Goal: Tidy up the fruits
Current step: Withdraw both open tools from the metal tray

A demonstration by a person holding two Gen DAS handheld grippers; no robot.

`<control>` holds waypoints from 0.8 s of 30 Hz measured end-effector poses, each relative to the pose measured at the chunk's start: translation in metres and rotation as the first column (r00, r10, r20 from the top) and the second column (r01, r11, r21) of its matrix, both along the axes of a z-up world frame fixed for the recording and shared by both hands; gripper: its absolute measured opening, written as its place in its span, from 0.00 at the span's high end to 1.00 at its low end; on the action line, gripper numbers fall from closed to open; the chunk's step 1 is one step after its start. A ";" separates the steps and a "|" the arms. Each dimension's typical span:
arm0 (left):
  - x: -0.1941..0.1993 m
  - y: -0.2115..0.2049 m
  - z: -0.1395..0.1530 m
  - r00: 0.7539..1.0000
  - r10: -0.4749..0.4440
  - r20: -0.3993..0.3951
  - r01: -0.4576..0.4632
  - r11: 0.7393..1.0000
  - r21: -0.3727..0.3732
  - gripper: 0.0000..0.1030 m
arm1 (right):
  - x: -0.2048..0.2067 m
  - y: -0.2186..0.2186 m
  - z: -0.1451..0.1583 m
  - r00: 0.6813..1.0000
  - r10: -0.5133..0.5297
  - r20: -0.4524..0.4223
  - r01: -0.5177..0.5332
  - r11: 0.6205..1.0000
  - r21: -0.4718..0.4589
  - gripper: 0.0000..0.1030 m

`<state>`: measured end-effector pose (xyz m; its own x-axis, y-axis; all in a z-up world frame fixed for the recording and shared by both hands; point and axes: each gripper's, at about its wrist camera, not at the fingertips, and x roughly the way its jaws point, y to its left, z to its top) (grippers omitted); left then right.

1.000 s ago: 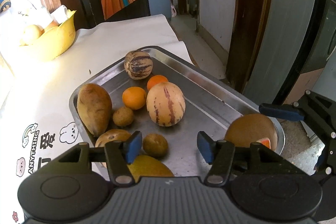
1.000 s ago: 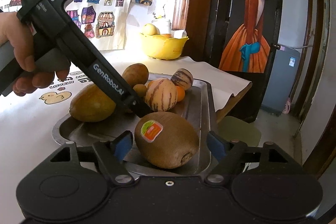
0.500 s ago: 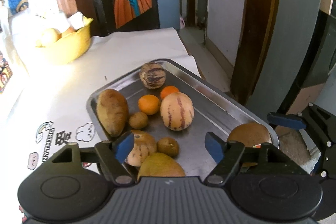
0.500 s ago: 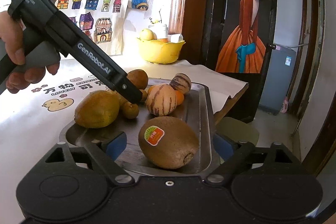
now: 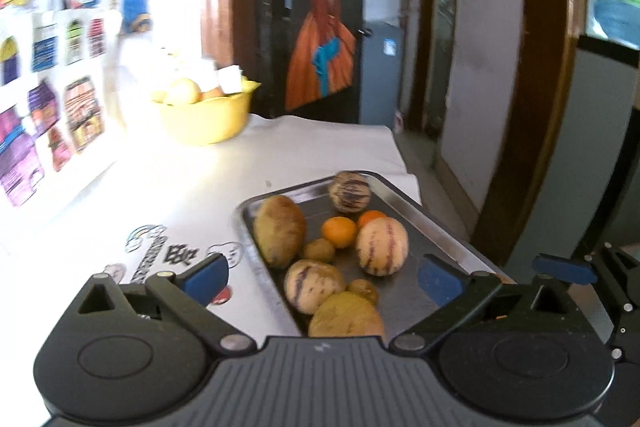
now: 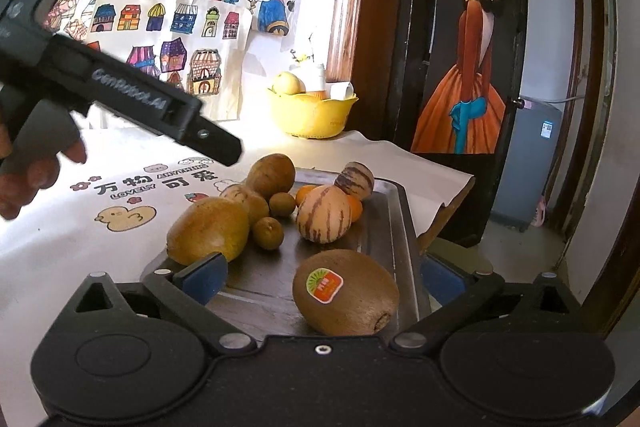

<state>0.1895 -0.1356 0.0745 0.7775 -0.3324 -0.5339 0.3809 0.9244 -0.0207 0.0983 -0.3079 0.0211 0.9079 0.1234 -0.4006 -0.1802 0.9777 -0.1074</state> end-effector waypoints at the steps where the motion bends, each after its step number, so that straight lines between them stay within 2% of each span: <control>1: -0.003 0.004 -0.001 1.000 0.013 0.006 -0.013 1.000 -0.007 0.01 | -0.001 0.001 0.001 1.000 -0.005 0.002 0.005 1.000 0.006 0.01; 5: -0.015 0.024 -0.005 0.998 0.068 0.014 -0.067 0.997 -0.040 0.01 | -0.006 0.002 0.006 0.999 -0.035 -0.003 0.036 0.998 0.051 0.01; 10: -0.033 0.057 -0.017 0.989 0.146 0.002 -0.145 0.984 -0.108 0.01 | -0.017 0.008 0.007 0.999 -0.049 -0.016 0.050 0.997 0.061 0.01; 14: -0.052 0.076 -0.023 0.979 0.203 0.021 -0.199 0.973 -0.118 0.01 | -0.026 0.015 0.011 0.998 -0.060 -0.014 0.061 0.996 0.065 0.01; 19: -0.075 0.096 -0.029 0.967 0.253 0.026 -0.247 0.959 -0.142 0.00 | -0.038 0.023 0.016 0.997 -0.079 -0.021 0.081 0.990 0.113 0.01; 24: -0.102 0.115 -0.039 0.956 0.292 0.028 -0.285 0.947 -0.151 0.00 | -0.049 0.035 0.017 0.993 -0.095 -0.064 0.104 0.982 0.158 0.01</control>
